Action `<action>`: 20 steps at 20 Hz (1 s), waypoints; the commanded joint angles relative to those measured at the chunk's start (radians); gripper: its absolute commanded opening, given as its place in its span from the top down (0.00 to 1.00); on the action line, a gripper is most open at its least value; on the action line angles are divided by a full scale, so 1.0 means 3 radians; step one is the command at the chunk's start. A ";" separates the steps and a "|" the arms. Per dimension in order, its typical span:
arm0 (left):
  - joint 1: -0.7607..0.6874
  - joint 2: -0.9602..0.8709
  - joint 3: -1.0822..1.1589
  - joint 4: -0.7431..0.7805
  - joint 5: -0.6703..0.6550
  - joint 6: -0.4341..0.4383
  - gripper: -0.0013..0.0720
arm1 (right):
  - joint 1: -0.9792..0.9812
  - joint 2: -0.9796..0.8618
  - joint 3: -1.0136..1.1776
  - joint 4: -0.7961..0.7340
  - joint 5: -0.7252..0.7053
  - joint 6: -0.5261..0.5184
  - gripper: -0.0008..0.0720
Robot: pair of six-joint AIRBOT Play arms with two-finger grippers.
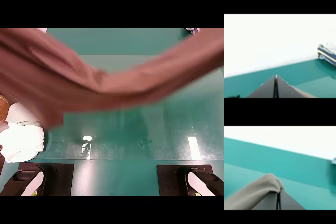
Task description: Fold the shirts.
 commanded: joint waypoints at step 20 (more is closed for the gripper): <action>-0.0005 -0.2055 -0.3085 -0.0346 0.1621 0.0198 0.95 | 0.0009 -0.2809 -0.0523 0.0305 -0.0275 -0.0075 0.97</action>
